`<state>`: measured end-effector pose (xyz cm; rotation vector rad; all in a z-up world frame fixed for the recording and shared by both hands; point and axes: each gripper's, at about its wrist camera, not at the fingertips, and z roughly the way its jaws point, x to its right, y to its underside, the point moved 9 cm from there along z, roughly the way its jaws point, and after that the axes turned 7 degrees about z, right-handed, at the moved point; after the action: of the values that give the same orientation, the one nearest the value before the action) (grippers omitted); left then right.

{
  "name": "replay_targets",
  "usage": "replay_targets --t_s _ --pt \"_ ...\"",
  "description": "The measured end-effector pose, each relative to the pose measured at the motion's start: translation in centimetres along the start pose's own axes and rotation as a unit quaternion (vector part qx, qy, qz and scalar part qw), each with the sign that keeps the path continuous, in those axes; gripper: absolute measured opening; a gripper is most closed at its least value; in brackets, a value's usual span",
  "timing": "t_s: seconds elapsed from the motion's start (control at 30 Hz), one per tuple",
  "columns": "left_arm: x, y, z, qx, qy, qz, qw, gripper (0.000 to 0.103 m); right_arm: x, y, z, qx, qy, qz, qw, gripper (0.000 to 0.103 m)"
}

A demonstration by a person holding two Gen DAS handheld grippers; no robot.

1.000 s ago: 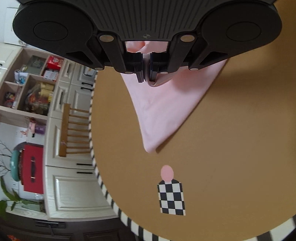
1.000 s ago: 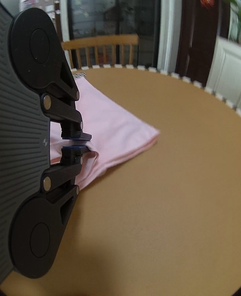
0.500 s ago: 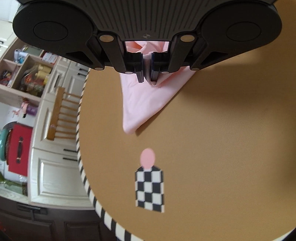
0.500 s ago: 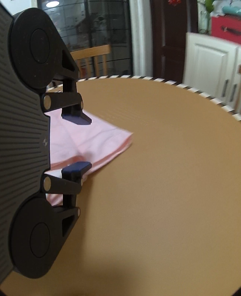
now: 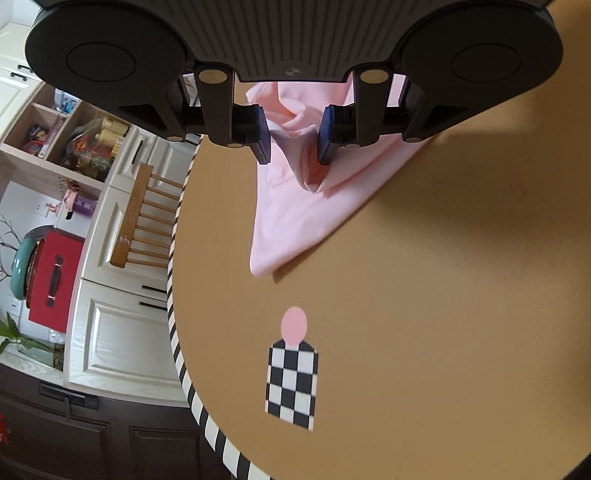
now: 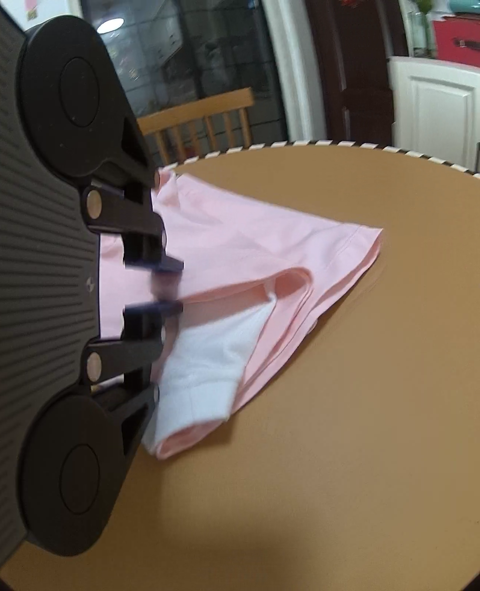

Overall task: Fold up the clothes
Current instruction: 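Lift the strip end with both grippers and fold it over onto the strip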

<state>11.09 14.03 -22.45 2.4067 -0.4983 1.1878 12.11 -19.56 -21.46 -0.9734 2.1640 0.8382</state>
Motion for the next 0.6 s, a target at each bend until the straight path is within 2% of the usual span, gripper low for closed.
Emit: replay_targets --t_s 0.03,0.07,0.17,0.3,0.47,0.5,0.57,0.6 --pt "0.2 0.0 0.1 0.001 0.003 0.003 1.0000 0.015 -0.2 -0.1 0.2 0.003 -0.007 0.003 1.000 0.013" --pt "0.5 0.0 0.3 0.002 0.006 0.007 1.0000 0.010 -0.9 -0.3 0.1 0.007 -0.015 -0.007 1.000 0.013" --pt "1.1 -0.6 0.3 0.014 0.003 0.009 0.9999 0.010 -3.5 -1.7 0.5 0.030 -0.017 -0.041 0.999 0.008" --pt "1.5 -1.6 0.3 0.032 -0.011 0.006 0.9994 0.009 -6.1 -4.4 1.5 0.063 -0.009 -0.056 0.996 0.007" --pt "1.5 -2.6 0.9 0.048 -0.037 0.008 0.9982 0.009 -7.3 -7.1 3.5 0.088 0.034 -0.068 0.993 0.008" --pt "1.4 -2.8 0.9 0.048 -0.038 0.006 0.9981 0.009 -7.2 -7.5 3.8 0.096 0.046 -0.067 0.992 0.010" --pt "1.3 -3.1 0.8 0.052 -0.041 0.000 0.9978 0.022 -6.9 -8.1 4.4 0.104 0.065 -0.070 0.990 0.020" --pt "1.3 -3.3 0.6 0.057 -0.043 -0.004 0.9975 0.028 -6.8 -8.2 4.6 0.103 0.066 -0.070 0.990 0.021"
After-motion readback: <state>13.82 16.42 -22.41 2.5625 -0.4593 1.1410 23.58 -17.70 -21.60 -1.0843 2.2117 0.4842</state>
